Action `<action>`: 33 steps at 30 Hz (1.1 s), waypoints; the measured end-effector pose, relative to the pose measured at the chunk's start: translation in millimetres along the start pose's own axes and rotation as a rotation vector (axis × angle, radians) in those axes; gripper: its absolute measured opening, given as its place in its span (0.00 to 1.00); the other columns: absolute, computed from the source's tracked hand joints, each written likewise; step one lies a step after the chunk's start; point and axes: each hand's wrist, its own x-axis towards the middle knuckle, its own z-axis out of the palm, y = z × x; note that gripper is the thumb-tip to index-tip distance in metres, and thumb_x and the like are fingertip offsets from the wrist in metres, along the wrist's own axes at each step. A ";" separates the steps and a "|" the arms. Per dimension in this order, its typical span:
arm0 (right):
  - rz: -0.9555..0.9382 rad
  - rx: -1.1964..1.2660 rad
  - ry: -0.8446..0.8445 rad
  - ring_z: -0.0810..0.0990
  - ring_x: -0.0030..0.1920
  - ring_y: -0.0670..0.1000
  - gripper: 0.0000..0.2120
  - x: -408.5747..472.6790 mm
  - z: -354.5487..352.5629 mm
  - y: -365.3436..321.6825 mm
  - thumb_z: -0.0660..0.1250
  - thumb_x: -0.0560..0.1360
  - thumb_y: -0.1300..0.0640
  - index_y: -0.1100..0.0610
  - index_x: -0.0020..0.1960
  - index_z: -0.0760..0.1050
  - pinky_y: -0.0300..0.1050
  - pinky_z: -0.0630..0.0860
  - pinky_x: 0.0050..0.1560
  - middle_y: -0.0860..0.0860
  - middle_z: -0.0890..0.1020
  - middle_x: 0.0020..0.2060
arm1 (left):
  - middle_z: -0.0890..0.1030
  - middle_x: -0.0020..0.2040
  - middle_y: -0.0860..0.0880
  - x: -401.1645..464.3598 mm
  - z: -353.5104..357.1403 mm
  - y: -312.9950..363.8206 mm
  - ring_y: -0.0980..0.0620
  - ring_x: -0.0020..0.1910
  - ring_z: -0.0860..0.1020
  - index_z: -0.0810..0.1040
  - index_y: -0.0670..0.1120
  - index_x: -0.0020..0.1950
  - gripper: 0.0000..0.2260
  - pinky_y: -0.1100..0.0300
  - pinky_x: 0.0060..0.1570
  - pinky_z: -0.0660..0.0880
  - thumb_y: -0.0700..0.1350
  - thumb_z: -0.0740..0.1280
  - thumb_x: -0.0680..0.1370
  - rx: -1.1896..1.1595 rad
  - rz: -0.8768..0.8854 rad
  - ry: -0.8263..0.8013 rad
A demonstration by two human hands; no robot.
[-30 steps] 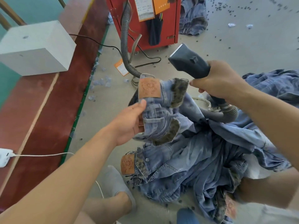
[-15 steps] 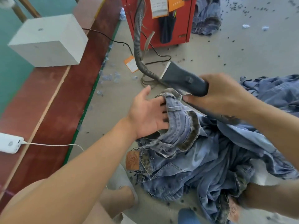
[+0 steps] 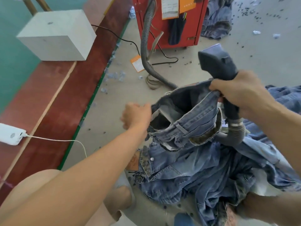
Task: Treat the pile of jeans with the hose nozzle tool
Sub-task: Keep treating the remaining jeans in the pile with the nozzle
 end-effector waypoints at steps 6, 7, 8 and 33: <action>0.083 0.139 -0.051 0.73 0.22 0.50 0.06 -2.7 -18.2 1.3 0.73 0.59 0.55 0.56 0.26 0.79 0.46 0.74 0.32 0.52 0.73 0.22 | 0.77 0.52 0.40 -2.0 6.7 -44.3 0.43 0.43 0.78 0.73 0.42 0.63 0.14 0.47 0.52 0.80 0.46 0.71 0.81 -0.273 -0.579 -0.557; 0.083 0.124 -0.068 0.74 0.22 0.50 0.06 -3.8 -20.4 3.6 0.74 0.59 0.55 0.56 0.27 0.80 0.47 0.75 0.33 0.53 0.73 0.22 | 0.79 0.49 0.40 -0.3 7.1 -40.6 0.45 0.42 0.78 0.75 0.40 0.60 0.07 0.49 0.53 0.80 0.39 0.68 0.83 -0.342 -0.516 -0.528; 0.085 0.108 -0.078 0.74 0.22 0.50 0.06 -4.1 -23.7 6.4 0.74 0.60 0.56 0.56 0.28 0.80 0.48 0.76 0.33 0.53 0.74 0.22 | 0.80 0.49 0.39 4.9 8.4 -34.9 0.45 0.42 0.79 0.76 0.38 0.58 0.06 0.49 0.54 0.80 0.33 0.64 0.83 -0.427 -0.457 -0.500; -0.418 -0.196 -0.034 0.83 0.27 0.44 0.20 -33.4 -83.4 -22.6 0.74 0.68 0.33 0.43 0.52 0.76 0.32 0.76 0.27 0.46 0.84 0.32 | 0.76 0.73 0.37 -30.0 3.7 25.8 0.37 0.72 0.75 0.75 0.42 0.74 0.29 0.42 0.71 0.72 0.60 0.50 0.86 -0.841 -0.123 -1.240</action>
